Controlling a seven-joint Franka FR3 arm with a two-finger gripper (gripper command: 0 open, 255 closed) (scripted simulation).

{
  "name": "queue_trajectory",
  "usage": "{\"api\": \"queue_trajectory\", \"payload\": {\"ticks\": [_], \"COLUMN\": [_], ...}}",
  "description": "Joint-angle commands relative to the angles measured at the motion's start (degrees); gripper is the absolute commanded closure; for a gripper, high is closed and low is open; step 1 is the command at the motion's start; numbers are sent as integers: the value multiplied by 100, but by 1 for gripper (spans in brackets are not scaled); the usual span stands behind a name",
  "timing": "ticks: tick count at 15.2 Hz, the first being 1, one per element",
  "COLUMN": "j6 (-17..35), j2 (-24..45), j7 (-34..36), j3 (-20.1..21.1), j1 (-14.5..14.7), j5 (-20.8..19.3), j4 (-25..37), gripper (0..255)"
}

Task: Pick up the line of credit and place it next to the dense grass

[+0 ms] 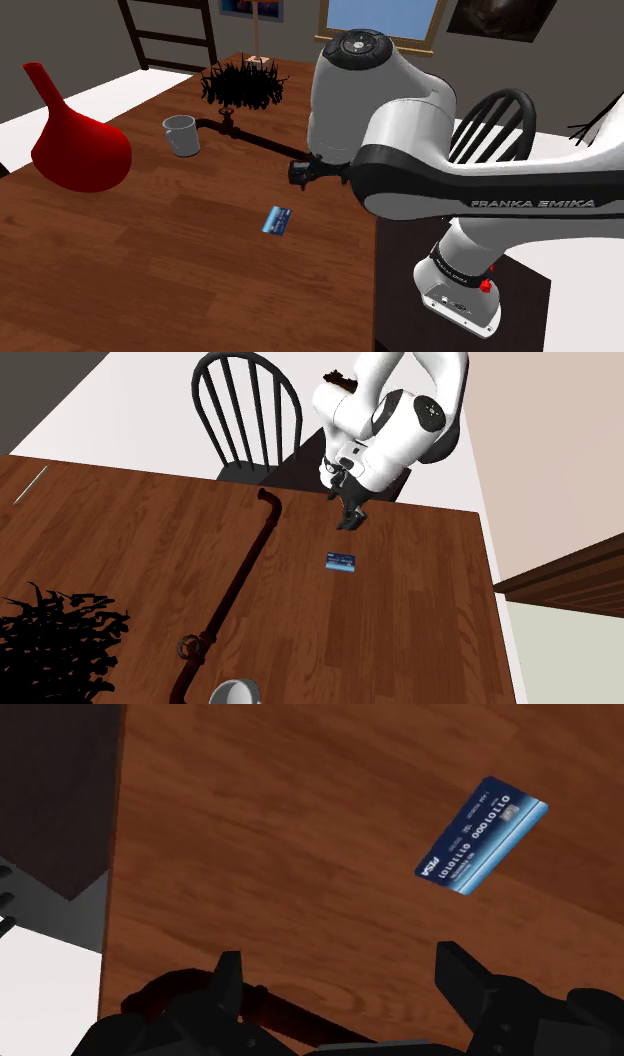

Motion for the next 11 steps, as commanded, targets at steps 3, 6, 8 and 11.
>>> {"api": "queue_trajectory", "payload": {"ticks": [3,6,8,11], "j6": [322,402,364,510], "j2": [524,731,704,667], "j7": [1543,2570,3160,3167], "j3": [1467,2677,3487,3662], "j1": [-1103,-2249,-3107,-3292], "j5": [-70,-176,-194,-128], "j4": [611,1213,1683,1640], "gripper": [0,0,0,0]}}
